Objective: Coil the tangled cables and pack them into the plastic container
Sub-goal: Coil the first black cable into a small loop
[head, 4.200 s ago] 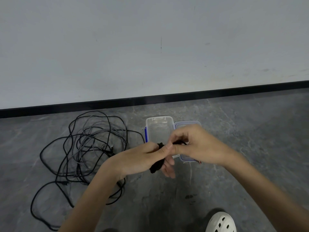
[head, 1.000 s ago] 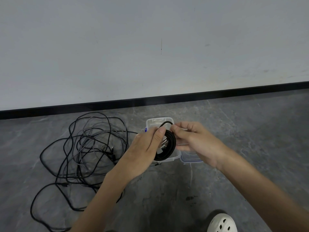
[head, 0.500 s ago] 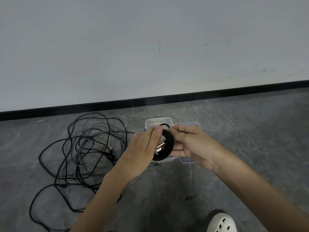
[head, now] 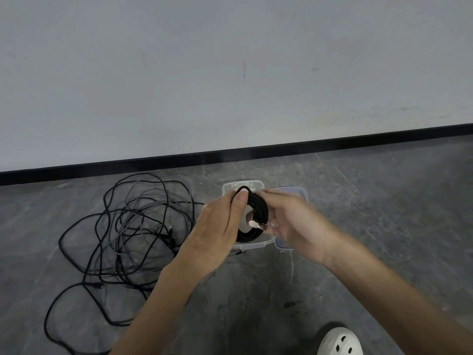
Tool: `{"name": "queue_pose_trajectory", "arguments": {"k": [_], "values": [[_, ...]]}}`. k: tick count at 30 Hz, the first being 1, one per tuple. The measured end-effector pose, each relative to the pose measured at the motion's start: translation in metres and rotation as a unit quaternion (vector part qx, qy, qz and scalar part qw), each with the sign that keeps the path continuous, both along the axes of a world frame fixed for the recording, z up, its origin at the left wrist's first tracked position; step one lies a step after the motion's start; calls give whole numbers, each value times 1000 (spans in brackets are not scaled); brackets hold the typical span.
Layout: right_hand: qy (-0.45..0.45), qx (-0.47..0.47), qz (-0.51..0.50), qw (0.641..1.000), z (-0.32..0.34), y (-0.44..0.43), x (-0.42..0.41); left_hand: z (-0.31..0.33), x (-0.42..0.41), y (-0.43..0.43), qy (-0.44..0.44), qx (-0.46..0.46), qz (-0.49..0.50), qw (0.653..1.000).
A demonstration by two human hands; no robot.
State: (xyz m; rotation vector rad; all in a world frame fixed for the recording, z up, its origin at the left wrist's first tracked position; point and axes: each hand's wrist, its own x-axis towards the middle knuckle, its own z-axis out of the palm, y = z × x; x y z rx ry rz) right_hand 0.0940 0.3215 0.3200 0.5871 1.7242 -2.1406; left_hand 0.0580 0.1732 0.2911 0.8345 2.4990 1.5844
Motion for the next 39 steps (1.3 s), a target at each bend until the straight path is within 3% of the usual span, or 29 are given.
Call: {"name": "queue_pose_trajectory", "arguments": {"k": [3,11,16,21,23,26,31,34,39], "values": [[17,3,63,998,4,-2,3,-1,-1,-1,-9,-5,10,1000],[129,210,109,963,2,-8,8,0,-2,-3,-8,-10,26,1000],[181,427,86,882,-11,-13,14,0,-7,-5,-19,-44,45,998],[247,538,91,801,-14,-10,17,-4,-14,-9,-10,-95,72,993],[260,517,93,810,-10,-5,17,-7,-18,-14,-4,-129,82,988],[242,399,31,884,1,5,13,-8,-22,-17,14,-159,79,984],[226,250,-64,939,6,16,7,3,-18,-13,-53,-77,81,992],[229,178,-116,950,10,19,3,9,-15,-12,-60,-48,67,995],[280,162,-135,937,17,23,4,13,-14,-12,-44,-34,64,996]]}}
